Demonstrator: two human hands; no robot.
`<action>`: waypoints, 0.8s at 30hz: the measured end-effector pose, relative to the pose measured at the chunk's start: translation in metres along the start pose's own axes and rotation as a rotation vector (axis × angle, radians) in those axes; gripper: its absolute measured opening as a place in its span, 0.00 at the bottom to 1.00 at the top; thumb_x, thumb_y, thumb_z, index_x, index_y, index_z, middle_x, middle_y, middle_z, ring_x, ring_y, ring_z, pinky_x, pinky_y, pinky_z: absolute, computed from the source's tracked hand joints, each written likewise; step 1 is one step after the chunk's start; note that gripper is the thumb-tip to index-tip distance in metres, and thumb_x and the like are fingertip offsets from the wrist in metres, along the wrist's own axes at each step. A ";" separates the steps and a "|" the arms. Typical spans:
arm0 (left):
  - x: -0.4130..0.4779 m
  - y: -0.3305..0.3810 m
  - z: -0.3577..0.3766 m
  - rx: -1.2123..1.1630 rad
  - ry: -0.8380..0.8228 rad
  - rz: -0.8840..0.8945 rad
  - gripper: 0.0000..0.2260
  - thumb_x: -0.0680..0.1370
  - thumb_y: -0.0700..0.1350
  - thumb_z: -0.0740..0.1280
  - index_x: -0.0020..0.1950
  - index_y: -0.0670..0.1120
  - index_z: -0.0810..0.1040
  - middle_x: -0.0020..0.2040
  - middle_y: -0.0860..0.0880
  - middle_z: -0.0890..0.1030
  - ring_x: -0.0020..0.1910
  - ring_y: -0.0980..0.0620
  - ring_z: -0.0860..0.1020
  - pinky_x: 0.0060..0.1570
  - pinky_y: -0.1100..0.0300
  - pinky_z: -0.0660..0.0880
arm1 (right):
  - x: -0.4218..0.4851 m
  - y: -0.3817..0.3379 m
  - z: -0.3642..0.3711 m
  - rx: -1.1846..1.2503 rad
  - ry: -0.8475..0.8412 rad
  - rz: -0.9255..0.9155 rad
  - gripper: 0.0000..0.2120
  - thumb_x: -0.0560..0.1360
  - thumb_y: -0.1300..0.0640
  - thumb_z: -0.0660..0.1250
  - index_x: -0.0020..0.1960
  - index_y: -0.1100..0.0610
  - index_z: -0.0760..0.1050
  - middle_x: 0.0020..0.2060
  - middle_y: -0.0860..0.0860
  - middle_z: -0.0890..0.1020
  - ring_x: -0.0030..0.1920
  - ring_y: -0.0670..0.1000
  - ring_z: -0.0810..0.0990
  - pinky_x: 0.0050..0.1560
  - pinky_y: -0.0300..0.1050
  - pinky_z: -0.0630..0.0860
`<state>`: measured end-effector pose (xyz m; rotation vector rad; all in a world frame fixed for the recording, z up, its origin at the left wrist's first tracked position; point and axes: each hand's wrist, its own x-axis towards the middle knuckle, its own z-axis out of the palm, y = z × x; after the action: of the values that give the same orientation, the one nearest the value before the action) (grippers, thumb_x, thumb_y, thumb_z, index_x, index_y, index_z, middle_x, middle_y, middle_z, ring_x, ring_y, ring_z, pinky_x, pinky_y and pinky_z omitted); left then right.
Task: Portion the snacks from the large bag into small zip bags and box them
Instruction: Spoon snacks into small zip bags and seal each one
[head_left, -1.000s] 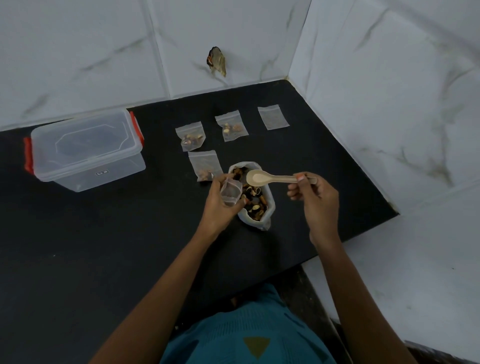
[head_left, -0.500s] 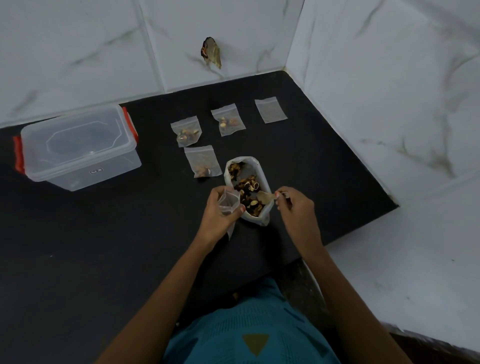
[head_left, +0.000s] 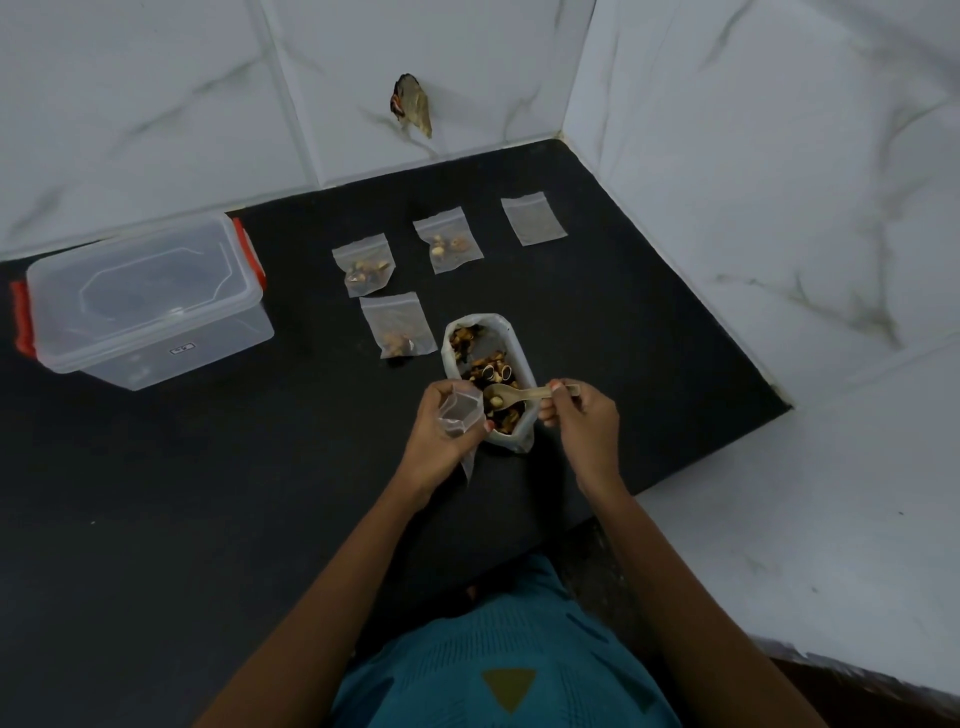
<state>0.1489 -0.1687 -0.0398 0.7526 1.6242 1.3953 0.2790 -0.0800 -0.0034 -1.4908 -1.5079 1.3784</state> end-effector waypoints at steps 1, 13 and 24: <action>0.000 0.001 0.000 -0.001 0.001 0.004 0.17 0.72 0.37 0.70 0.56 0.52 0.70 0.58 0.54 0.72 0.57 0.62 0.72 0.49 0.71 0.73 | 0.000 0.000 0.001 0.009 0.002 0.007 0.07 0.78 0.61 0.60 0.49 0.61 0.77 0.33 0.49 0.78 0.33 0.42 0.76 0.35 0.29 0.74; 0.000 0.001 0.000 0.016 -0.017 -0.018 0.19 0.72 0.37 0.70 0.59 0.49 0.69 0.61 0.52 0.71 0.62 0.55 0.70 0.55 0.66 0.71 | 0.003 -0.002 -0.011 0.315 0.063 0.304 0.07 0.78 0.62 0.60 0.47 0.63 0.76 0.33 0.53 0.78 0.33 0.46 0.77 0.37 0.37 0.75; 0.000 0.001 -0.001 0.034 -0.018 -0.026 0.20 0.72 0.37 0.71 0.60 0.48 0.69 0.62 0.50 0.71 0.62 0.54 0.71 0.53 0.67 0.71 | -0.001 0.005 -0.006 0.259 0.119 0.203 0.09 0.78 0.61 0.61 0.41 0.58 0.76 0.33 0.52 0.78 0.33 0.45 0.77 0.35 0.34 0.75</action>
<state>0.1481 -0.1684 -0.0390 0.7596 1.6420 1.3414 0.2861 -0.0801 -0.0058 -1.5613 -1.0824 1.5079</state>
